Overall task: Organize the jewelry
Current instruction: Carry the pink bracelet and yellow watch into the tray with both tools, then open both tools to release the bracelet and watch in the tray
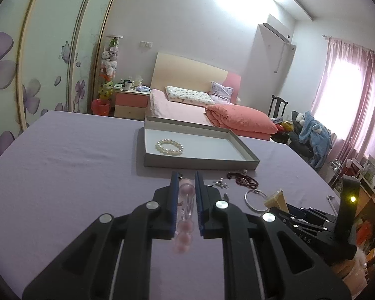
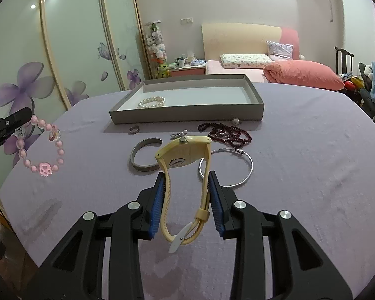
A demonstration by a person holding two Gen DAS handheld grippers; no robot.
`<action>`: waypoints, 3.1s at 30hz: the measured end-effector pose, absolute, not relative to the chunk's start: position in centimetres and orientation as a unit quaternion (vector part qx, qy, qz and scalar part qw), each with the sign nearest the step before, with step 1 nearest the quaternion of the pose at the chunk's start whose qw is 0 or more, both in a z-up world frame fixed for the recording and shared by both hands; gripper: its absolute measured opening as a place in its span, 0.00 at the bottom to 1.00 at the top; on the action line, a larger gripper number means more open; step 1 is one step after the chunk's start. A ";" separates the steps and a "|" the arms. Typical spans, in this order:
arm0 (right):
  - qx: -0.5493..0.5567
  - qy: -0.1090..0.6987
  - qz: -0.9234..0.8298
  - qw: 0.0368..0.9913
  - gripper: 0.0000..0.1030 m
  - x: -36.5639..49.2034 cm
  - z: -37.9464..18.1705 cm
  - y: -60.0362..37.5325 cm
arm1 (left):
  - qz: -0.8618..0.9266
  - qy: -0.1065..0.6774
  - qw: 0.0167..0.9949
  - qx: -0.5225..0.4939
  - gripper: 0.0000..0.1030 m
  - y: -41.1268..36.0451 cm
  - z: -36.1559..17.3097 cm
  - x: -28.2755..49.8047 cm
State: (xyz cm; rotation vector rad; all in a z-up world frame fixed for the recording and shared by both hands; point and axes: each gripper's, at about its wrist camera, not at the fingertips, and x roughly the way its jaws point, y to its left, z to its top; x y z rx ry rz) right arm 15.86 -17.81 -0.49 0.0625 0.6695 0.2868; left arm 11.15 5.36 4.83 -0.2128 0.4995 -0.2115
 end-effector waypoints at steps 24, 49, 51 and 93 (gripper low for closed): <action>0.035 0.267 0.116 0.956 0.35 16.7 3.1 -19.5 | -0.126 0.215 0.964 -0.092 0.13 3.8 6.7 11.8; 0.039 0.211 0.105 0.971 0.35 31.7 6.9 -19.1 | -0.112 0.188 0.974 -0.064 0.13 0.3 9.5 27.8; 0.041 0.223 0.107 0.968 0.35 33.0 6.2 -18.9 | -0.108 0.201 0.971 -0.065 0.13 0.1 8.5 29.8; 0.047 0.294 0.108 0.949 0.54 39.6 1.6 -18.1 | -0.070 0.271 0.955 -0.098 0.19 0.7 1.6 41.8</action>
